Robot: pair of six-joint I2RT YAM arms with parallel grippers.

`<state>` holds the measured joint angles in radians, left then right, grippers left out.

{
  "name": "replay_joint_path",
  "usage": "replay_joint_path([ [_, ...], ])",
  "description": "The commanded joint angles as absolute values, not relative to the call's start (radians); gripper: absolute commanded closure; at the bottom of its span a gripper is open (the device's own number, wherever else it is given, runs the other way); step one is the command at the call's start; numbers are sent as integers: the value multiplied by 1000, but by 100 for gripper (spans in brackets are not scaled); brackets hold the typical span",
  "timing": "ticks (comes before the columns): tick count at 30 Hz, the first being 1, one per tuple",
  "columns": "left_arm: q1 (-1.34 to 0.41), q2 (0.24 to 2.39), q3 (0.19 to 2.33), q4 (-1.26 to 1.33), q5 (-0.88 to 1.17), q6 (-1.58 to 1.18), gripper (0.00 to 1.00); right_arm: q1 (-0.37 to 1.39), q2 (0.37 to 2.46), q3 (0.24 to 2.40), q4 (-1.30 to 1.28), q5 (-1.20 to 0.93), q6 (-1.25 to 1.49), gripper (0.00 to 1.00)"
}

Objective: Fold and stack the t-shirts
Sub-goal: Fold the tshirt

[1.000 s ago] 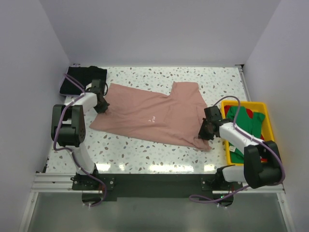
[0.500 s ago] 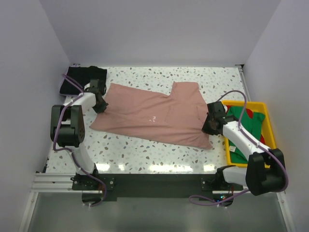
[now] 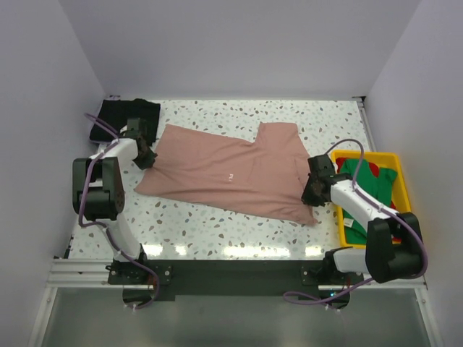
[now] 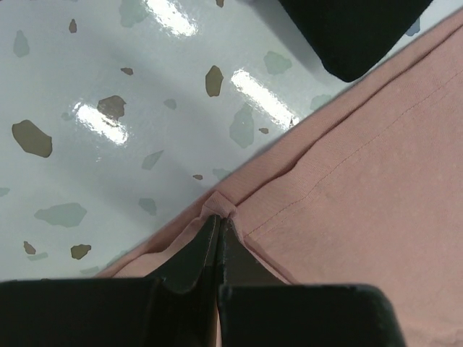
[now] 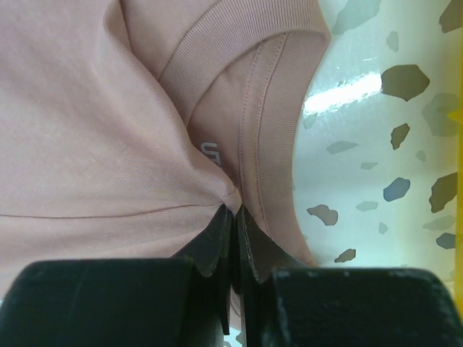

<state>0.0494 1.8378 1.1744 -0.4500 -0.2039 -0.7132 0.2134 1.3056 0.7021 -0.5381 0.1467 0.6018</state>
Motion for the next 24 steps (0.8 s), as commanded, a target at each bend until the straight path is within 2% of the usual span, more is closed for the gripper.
replay_joint_path([
  [1,77,1790,1210,-405,-195,-693,100,203,1324,690,-512,153,594,95],
  [6,90,1784,1223,-377,-144,-678,99,204,1339,687,-500,141,588,86],
  [9,91,1778,1224,-354,-106,-663,90,204,1341,690,-494,129,578,77],
  [12,91,1761,1223,-342,-78,-653,71,206,1332,698,-489,118,560,65],
  [13,91,1749,1221,-342,-72,-650,61,206,1318,706,-492,114,557,60],
  [16,91,1727,1215,-350,-68,-647,52,221,1284,725,-502,113,532,52],
  [18,91,1701,1204,-362,-66,-649,52,244,1276,755,-511,139,519,52],
  [24,80,1594,1068,-384,-95,-676,61,339,1325,848,-499,153,502,51],
])
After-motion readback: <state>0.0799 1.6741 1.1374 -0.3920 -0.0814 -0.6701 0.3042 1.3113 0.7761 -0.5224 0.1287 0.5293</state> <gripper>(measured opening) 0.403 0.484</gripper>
